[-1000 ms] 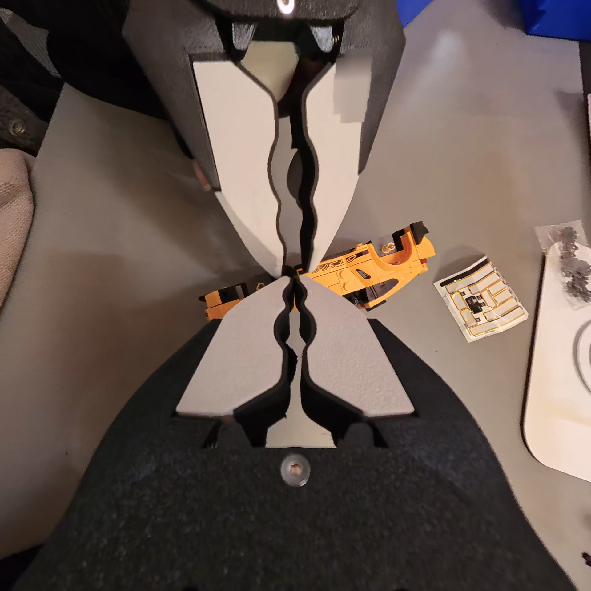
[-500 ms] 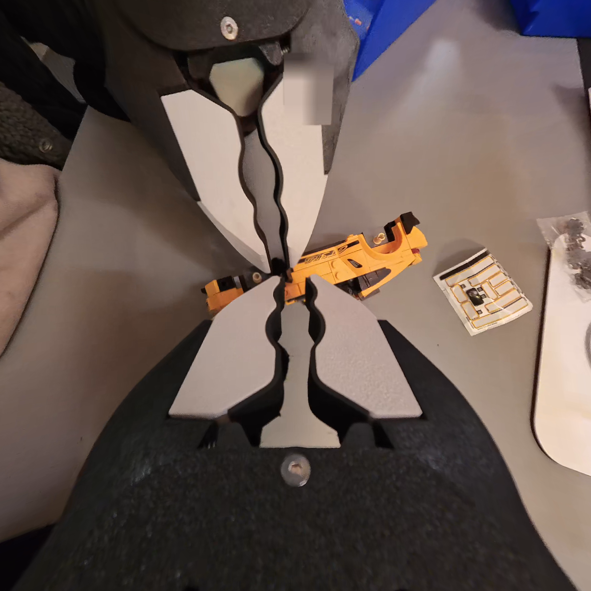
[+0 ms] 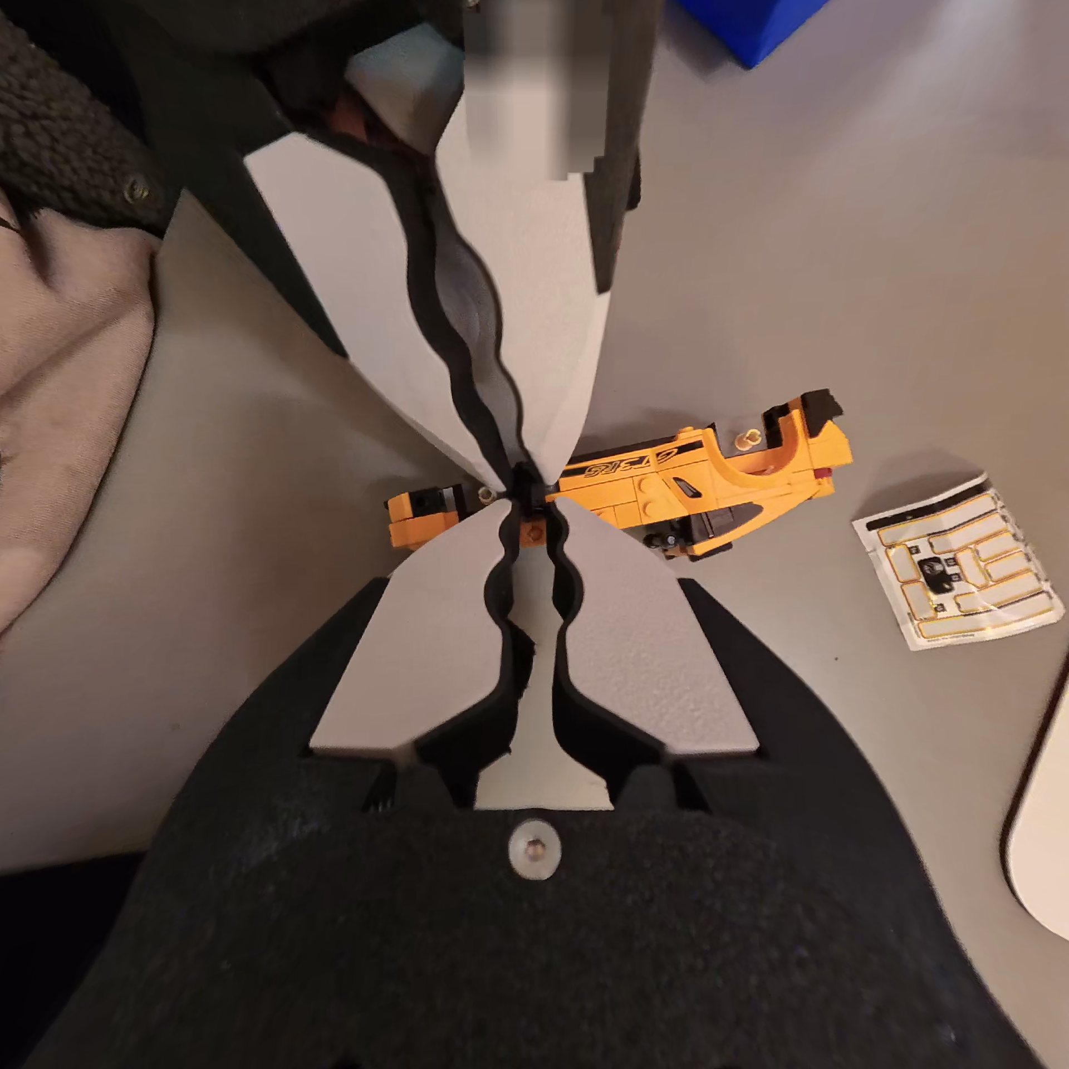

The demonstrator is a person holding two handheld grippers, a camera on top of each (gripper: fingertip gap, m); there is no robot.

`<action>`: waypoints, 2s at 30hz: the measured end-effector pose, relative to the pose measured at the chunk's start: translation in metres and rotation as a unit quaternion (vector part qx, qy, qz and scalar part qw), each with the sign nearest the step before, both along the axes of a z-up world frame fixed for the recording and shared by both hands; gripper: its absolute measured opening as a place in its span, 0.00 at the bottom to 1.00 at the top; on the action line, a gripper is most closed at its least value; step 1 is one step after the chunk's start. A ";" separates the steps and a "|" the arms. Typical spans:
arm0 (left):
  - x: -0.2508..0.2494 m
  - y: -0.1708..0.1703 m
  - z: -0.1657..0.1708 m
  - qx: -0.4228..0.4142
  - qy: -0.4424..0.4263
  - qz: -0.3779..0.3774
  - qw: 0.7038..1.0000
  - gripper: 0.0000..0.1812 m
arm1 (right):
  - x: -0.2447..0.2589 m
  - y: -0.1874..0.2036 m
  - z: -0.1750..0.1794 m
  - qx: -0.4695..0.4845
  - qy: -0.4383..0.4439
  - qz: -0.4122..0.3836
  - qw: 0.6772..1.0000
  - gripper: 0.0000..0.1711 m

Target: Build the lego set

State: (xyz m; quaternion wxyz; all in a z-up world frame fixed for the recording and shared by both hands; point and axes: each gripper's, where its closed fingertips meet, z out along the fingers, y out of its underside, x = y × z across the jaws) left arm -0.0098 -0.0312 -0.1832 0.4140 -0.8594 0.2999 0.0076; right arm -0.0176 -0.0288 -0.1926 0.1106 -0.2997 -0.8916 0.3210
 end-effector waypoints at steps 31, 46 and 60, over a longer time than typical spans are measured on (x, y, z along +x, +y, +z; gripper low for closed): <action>-0.014 -0.005 -0.002 -0.102 -0.028 0.013 0.994 0.04 | 0.003 0.003 -0.010 -0.090 0.077 -0.076 0.990 0.09; -0.014 -0.008 -0.003 -0.105 -0.002 0.028 0.994 0.04 | 0.002 -0.008 -0.007 -0.253 0.016 -0.088 0.963 0.14; -0.022 -0.010 -0.005 -0.103 0.033 0.031 0.994 0.04 | 0.003 -0.012 0.000 -0.361 -0.032 -0.108 0.926 0.21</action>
